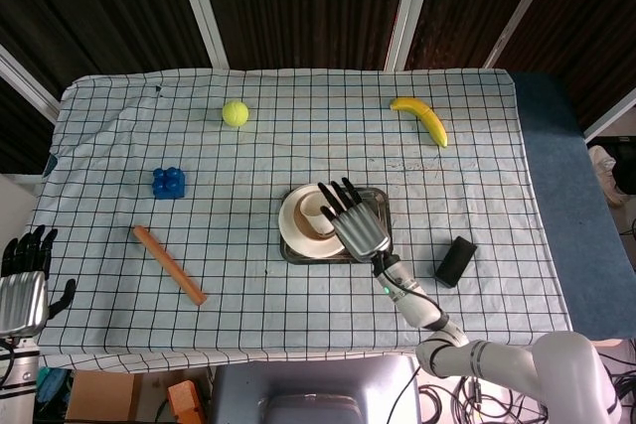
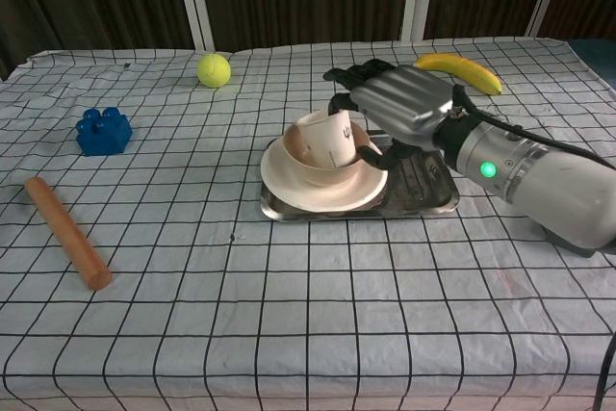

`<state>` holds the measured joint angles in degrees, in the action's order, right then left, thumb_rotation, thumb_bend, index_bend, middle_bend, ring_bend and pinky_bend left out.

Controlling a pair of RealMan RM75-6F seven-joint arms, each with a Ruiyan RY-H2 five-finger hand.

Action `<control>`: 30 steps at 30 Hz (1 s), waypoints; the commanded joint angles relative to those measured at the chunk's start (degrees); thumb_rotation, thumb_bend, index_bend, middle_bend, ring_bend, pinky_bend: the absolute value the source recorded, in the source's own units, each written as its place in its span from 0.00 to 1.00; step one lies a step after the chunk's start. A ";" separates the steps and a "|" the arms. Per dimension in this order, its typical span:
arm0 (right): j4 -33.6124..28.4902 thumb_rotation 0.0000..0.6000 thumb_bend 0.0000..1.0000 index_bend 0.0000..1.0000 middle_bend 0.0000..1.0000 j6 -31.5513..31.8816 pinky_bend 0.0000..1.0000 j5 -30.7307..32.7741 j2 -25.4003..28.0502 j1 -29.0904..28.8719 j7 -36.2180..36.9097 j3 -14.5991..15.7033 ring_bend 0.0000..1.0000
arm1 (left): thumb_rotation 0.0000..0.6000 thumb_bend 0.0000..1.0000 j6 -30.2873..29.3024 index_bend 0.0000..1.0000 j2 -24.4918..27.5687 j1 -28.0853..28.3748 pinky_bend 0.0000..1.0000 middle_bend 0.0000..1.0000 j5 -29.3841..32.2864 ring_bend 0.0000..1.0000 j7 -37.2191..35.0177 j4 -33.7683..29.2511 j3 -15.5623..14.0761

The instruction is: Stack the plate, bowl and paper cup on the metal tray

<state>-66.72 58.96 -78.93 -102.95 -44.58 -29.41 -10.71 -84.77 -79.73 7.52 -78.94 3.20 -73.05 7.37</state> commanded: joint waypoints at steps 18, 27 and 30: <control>-8.90 1.00 0.39 0.21 0.00 2.87 0.00 -1.43 7.14 3.90 -4.21 3.60 0.00 | 1.00 0.35 0.53 0.00 -0.14 0.53 0.00 0.00 -0.04 0.00 0.92 -0.62 0.05; -20.98 1.00 0.33 0.08 0.00 11.73 0.00 -5.18 16.25 10.27 -0.68 6.50 0.00 | 1.00 0.36 -2.43 0.00 1.55 -1.57 0.00 0.00 -0.93 0.00 0.52 -2.59 -0.83; -28.15 1.00 0.31 0.02 0.00 18.33 0.00 -6.70 23.21 16.21 -1.81 9.94 0.00 | 1.00 0.36 -3.90 0.00 3.64 -3.40 0.00 0.00 -1.47 0.00 0.96 -5.54 -2.14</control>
<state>-88.29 71.09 -83.62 -86.17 -34.00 -31.13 -4.11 -87.81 -77.29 5.20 -80.02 3.88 -77.05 6.05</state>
